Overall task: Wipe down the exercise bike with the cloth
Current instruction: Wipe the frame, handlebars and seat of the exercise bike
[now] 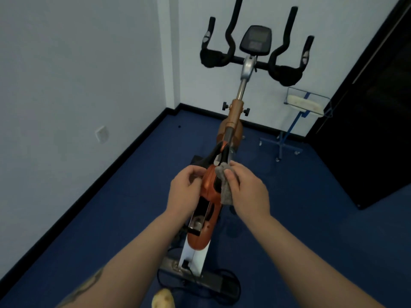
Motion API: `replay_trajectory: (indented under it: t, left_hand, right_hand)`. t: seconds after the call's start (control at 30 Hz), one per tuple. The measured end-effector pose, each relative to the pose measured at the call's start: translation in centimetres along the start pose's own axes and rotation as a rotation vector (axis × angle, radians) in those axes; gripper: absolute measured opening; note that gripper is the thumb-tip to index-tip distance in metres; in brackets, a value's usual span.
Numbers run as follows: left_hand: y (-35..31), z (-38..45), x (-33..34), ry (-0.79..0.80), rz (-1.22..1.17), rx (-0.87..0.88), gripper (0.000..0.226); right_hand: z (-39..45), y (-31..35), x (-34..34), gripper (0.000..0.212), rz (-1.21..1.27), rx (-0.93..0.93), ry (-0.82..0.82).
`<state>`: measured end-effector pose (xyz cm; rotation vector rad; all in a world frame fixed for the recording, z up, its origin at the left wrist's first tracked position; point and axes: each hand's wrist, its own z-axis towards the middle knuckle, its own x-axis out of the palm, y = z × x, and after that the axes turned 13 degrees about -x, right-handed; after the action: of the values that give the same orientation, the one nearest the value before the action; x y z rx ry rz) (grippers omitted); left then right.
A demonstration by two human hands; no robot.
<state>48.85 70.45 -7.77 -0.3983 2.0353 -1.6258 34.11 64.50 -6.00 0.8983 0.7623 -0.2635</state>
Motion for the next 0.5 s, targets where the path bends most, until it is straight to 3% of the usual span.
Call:
replay_trajectory:
  t: [0.1,0.3,0.4,0.5]
  left_hand:
    - [-0.9,1.8,0.7,0.023,0.050,0.012,0.032]
    - [1.3,4.9,-0.2,0.066,0.282,0.118,0.031]
    - [2.4,6.4,-0.8,0.115,0.356,0.104,0.038]
    - [2.5,8.0,-0.9,0.189,0.382,0.106,0.039]
  right_hand:
    - [0.7,-1.5,1.9,0.036,-0.053,0.040,0.143]
    - [2.7,-3.0,5.5,0.053,-0.254,0.054,0.371]
    - [4.5,-2.5,6.2,0.054,-0.176,0.240,0.362]
    - [2.4,-1.6,7.8,0.057,-0.371,0.282,0.317]
